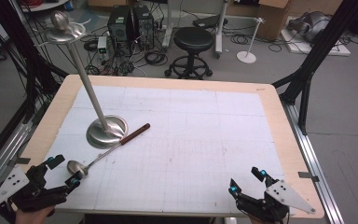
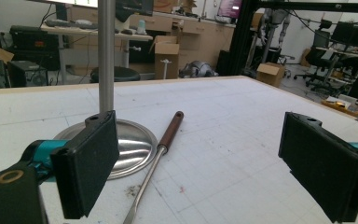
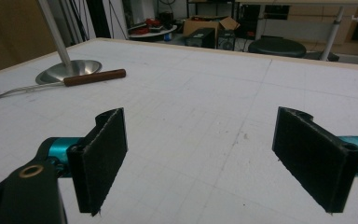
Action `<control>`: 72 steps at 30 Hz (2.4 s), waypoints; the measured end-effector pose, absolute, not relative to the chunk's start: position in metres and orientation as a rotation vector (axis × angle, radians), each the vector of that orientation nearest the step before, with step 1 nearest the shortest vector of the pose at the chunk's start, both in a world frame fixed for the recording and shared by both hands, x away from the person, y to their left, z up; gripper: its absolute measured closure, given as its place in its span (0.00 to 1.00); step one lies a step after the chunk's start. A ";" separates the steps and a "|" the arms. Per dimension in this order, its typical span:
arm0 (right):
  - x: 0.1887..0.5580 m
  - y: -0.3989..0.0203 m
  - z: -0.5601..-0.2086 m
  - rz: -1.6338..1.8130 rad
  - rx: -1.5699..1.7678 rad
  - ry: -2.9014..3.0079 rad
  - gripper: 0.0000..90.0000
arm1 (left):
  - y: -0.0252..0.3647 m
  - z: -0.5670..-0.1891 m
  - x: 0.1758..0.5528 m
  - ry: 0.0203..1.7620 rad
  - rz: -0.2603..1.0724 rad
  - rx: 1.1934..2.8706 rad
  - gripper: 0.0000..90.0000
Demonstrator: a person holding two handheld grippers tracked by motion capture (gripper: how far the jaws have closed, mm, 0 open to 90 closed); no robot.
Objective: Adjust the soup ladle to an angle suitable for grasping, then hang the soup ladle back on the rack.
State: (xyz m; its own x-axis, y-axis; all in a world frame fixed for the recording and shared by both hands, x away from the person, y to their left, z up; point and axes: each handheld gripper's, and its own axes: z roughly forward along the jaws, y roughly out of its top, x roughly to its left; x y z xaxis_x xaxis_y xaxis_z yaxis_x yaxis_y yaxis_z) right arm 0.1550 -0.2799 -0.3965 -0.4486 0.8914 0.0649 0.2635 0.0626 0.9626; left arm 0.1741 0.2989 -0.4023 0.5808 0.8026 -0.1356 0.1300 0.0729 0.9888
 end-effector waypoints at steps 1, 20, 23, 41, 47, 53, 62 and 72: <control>0.155 -0.280 -0.396 1.408 1.157 1.774 0.19 | 0.299 -0.402 0.174 0.852 0.611 1.435 0.14; 0.155 -0.277 -0.395 1.405 1.169 1.773 0.19 | 0.301 -0.403 0.173 0.849 0.607 1.438 0.14; 0.156 -0.277 -0.396 1.407 1.171 1.772 0.19 | 0.302 -0.403 0.173 0.850 0.605 1.437 0.14; 0.156 -0.278 -0.397 1.409 1.176 1.783 0.19 | 0.300 -0.404 0.175 0.852 0.607 1.444 0.14; 0.155 -0.278 -0.397 1.402 1.169 1.783 0.19 | 0.302 -0.404 0.176 0.855 0.601 1.437 0.14; 0.155 -0.277 -0.396 1.408 1.166 1.775 0.19 | 0.301 -0.403 0.175 0.846 0.599 1.454 0.14; 0.154 -0.279 -0.396 1.416 1.167 1.777 0.19 | 0.296 -0.395 0.190 0.833 0.538 1.496 0.16; 0.155 -0.279 -0.397 1.410 1.175 1.776 0.19 | 0.291 -0.373 0.224 0.782 0.483 1.667 0.21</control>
State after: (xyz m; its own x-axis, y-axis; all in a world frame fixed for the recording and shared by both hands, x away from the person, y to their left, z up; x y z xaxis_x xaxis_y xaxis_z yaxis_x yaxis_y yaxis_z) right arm 0.1549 -0.2790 -0.3966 -0.4446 0.8922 0.0795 0.2799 0.0540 0.9585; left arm 0.2242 0.2912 -0.3732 0.6908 0.7170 -0.0938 0.2376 -0.1025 0.9659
